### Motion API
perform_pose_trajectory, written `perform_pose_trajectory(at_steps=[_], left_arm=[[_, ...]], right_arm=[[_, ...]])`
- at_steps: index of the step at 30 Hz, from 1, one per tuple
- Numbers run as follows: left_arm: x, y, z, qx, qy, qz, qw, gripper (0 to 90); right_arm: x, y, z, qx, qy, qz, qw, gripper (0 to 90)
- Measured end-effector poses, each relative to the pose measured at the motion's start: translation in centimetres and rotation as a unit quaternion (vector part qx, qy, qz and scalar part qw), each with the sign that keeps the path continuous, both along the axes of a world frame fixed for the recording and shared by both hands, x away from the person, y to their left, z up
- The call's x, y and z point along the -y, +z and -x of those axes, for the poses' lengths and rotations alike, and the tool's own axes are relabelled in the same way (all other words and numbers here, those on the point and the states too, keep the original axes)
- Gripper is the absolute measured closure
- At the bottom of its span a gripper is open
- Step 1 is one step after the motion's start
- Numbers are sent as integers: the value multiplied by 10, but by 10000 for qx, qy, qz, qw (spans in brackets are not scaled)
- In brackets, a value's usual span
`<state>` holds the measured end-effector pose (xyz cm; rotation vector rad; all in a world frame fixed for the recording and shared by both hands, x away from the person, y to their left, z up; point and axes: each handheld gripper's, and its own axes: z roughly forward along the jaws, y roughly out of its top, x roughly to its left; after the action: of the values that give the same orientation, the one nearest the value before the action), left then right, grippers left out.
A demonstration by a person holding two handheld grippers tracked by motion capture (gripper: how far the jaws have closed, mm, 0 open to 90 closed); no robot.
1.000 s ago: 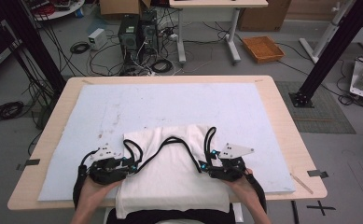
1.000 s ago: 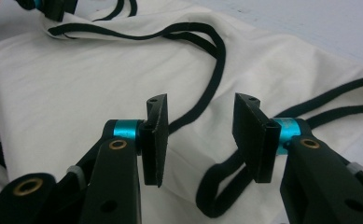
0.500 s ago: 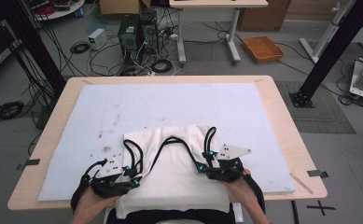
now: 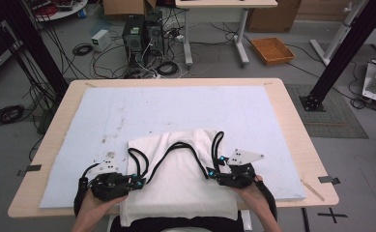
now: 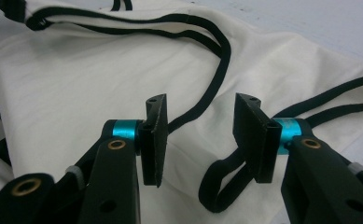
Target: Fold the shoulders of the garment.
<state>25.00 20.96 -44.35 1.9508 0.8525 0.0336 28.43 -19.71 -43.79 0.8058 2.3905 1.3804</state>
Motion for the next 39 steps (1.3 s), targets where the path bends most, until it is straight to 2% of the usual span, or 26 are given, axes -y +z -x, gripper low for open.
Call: perform_pose_trajectory(at_steps=[3,4,5,6,9,11,12,14,15,16,18,19,21,24,25,26,28,29,30,33,34,35,36,37,38,39], left_arm=[[0,-10,-1,-88,95,-291,9995,759],[0,-10,-1,-88,95,-291,9995,732],[-4,-5,1,125,60,-269,9995,651],[-4,-5,1,125,60,-269,9995,632],[-9,6,2,393,122,-177,9990,617],[-12,10,0,482,234,-245,9983,600],[-12,10,0,491,299,-239,9981,594],[-14,11,-2,507,366,-253,9977,581],[-16,11,-3,517,441,-247,9974,581],[-18,12,-4,529,498,-245,9971,581],[-21,13,-7,555,604,-276,9962,581],[-25,15,-9,626,728,-348,9948,581],[-27,17,-13,653,803,-385,9939,581],[-29,18,-20,636,849,-383,9936,580],[-30,20,-27,635,890,-430,9931,566],[-30,21,-31,657,921,-444,9926,562],[-30,21,-35,670,959,-424,9922,546],[-33,24,-46,657,1059,-419,9913,539],[-33,25,-50,660,1104,-428,9908,522],[-37,29,-67,664,1229,-415,9893,487],[-37,29,-67,664,1229,-415,9893,479],[-38,30,-75,663,1308,-483,9880,471],[-38,30,-75,663,1308,-483,9880,467],[-39,30,-82,655,1363,-523,9871,467],[-39,30,-82,655,1363,-523,9871,462],[-39,30,-86,668,1386,-536,9866,456]], right_arm=[[2,-3,2,-35,84,64,9999,580],[2,-3,2,-35,84,64,9999,580],[2,-6,6,10,200,203,9996,585],[2,-6,6,10,200,203,9996,585],[3,-6,9,126,233,333,9991,593],[-3,-10,8,244,240,665,9972,655],[-6,-13,7,215,224,870,9957,732],[-12,-14,7,257,276,1130,9929,864],[-12,-14,7,257,276,1130,9929,864],[-13,-13,10,329,266,1122,9928,879],[-12,-9,13,243,333,974,9944,887],[-7,-3,20,65,511,670,9964,888],[-3,2,27,-143,786,395,9960,887],[-3,2,30,-279,975,408,9940,856],[-3,-2,25,-331,867,548,9942,642],[-2,-3,21,-368,740,584,9949,582],[0,-3,17,-347,606,520,9962,556],[7,2,6,-216,341,203,9990,502],[10,6,1,-124,152,134,9997,498],[16,15,-19,35,-341,92,9994,457],[16,15,-19,35,-341,92,9994,457],[18,17,-34,40,-540,106,9985,444],[18,17,-34,40,-540,106,9985,444],[18,19,-45,32,-735,140,9972,419],[18,19,-45,32,-735,140,9972,419],[20,23,-50,-265,-427,-169,9986,411]])
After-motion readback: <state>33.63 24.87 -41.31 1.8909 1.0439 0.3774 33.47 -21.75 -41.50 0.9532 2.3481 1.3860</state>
